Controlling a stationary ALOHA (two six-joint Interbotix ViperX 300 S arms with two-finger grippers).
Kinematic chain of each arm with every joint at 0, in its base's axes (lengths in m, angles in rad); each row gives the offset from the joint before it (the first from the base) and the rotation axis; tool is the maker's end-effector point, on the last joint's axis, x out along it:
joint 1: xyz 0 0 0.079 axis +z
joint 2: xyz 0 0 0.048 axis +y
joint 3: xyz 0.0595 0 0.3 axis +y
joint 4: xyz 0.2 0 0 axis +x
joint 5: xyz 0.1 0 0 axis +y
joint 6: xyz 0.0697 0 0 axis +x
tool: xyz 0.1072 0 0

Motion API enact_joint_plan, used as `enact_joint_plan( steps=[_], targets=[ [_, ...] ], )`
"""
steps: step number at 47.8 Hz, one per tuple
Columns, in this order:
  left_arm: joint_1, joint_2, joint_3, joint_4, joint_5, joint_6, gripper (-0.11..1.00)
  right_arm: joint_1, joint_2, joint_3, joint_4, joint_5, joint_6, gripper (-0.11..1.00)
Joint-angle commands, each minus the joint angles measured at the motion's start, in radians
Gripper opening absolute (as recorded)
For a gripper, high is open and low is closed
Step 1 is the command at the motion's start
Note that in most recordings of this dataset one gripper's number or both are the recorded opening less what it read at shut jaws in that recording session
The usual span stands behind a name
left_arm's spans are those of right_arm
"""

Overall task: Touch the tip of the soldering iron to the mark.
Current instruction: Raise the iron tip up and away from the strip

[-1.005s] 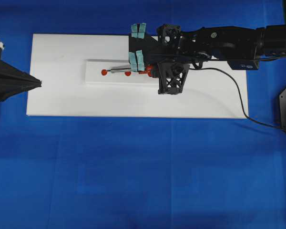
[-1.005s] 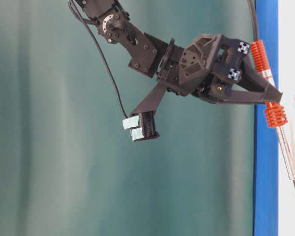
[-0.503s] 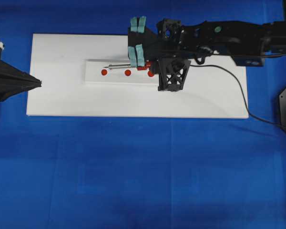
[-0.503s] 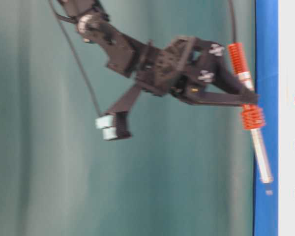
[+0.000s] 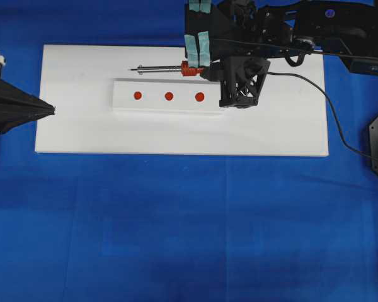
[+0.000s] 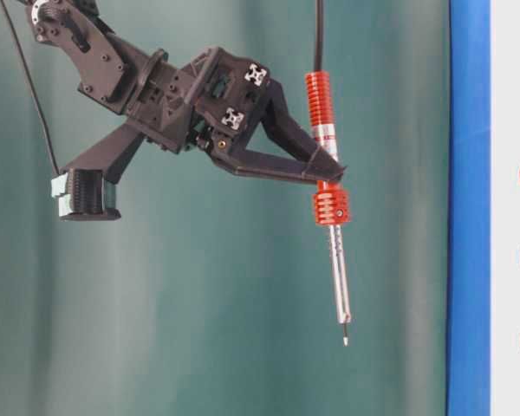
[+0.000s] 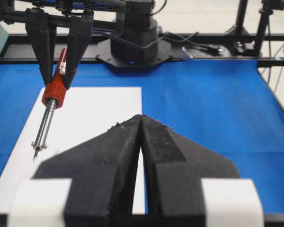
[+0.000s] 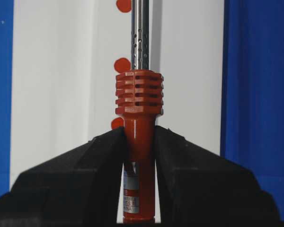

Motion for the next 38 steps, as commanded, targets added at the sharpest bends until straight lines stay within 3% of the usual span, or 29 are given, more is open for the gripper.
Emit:
enact_joint_plan(
  steps=[1, 17, 38],
  targets=[
    [0.002, 0.003, -0.011, 0.002, -0.008, 0.002, 0.0, -0.002, -0.025, -0.026, -0.002, -0.003, 0.002, 0.06],
    [0.002, 0.002, -0.009, 0.002, -0.008, 0.002, 0.0, -0.003, -0.043, 0.002, -0.008, 0.028, 0.006, 0.06],
    [0.002, 0.003, -0.009, 0.002, -0.009, 0.0, 0.0, -0.02, -0.156, 0.138, -0.009, 0.031, 0.029, 0.06]
  ],
)
